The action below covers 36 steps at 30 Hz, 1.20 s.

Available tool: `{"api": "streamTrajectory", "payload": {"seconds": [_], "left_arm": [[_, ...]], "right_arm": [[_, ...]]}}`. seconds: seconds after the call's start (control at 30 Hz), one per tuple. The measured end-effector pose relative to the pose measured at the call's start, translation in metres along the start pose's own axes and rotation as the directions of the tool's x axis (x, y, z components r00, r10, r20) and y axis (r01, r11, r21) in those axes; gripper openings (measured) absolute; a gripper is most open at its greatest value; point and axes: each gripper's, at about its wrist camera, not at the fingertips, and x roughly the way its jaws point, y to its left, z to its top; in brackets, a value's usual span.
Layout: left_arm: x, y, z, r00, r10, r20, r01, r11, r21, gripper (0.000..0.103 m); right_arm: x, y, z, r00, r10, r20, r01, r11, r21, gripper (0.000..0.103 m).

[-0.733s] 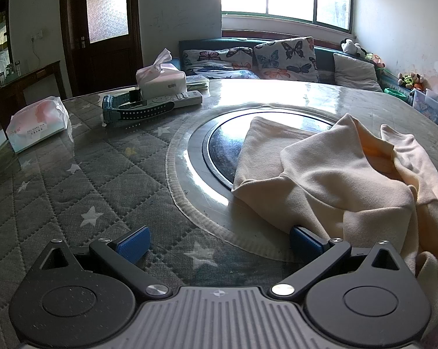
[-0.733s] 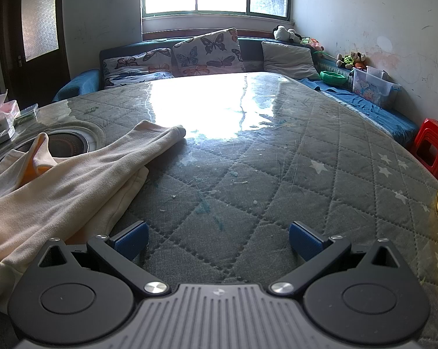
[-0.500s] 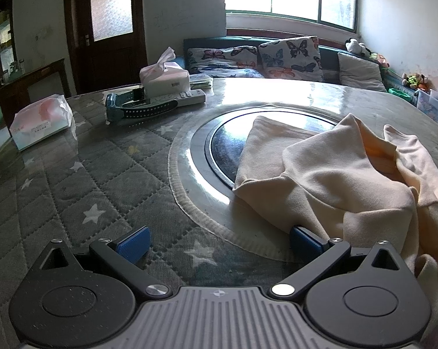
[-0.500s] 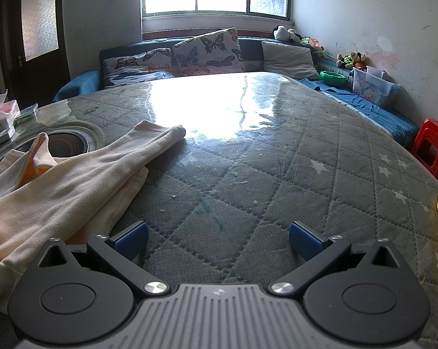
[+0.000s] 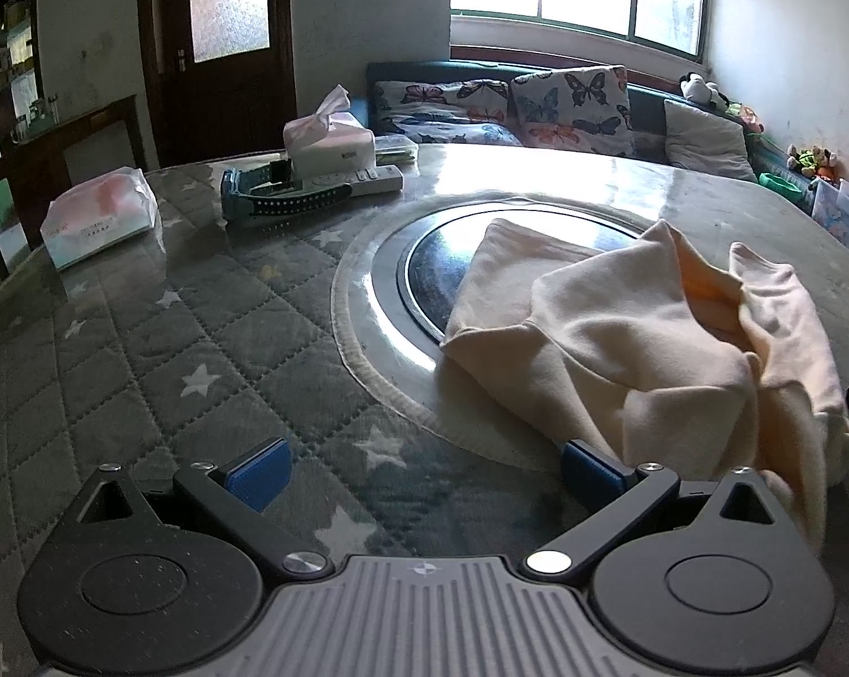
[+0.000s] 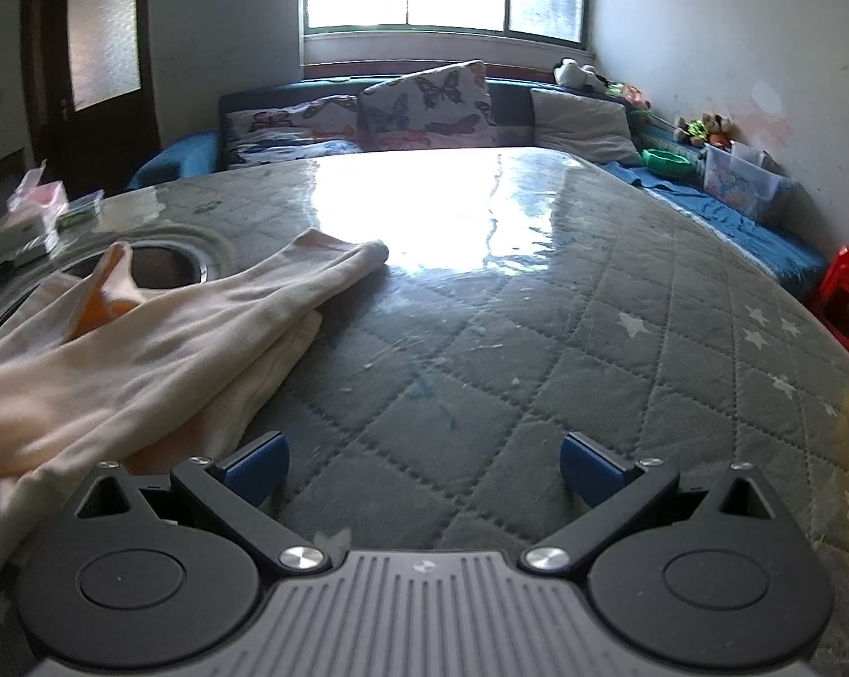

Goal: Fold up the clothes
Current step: 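Approach the crumpled cream sweatshirt with both grippers open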

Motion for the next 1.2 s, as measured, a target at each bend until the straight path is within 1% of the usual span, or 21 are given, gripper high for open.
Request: {"api": "streamTrajectory", "payload": {"seconds": [0.33,0.47,0.77,1.0,1.2], "left_arm": [[-0.020,-0.005,-0.002,1.000,-0.003,0.004,0.003,1.000,-0.014,0.103],[-0.029,-0.009,-0.003,1.000,-0.018,0.013,0.018,1.000,-0.019,0.103],[-0.049,-0.022,-0.010,0.999,-0.038,0.025,0.037,0.999,0.021,0.103],[-0.060,-0.027,-0.014,0.998,-0.047,0.038,0.045,0.998,0.043,0.103],[-0.065,-0.033,-0.010,0.997,-0.061,0.049,0.058,0.996,0.061,0.103]], "right_arm": [[-0.033,0.010,-0.010,0.998,0.060,0.022,-0.059,0.997,-0.049,0.103],[-0.046,0.014,-0.012,0.997,0.080,0.023,-0.079,0.995,-0.058,0.103],[-0.068,0.023,-0.020,0.992,0.125,0.015,-0.124,0.989,-0.083,0.103],[-0.082,0.032,-0.021,0.987,0.154,0.033,-0.150,0.982,-0.115,0.103],[-0.089,0.038,-0.021,0.983,0.178,0.042,-0.171,0.976,-0.133,0.103]]}}
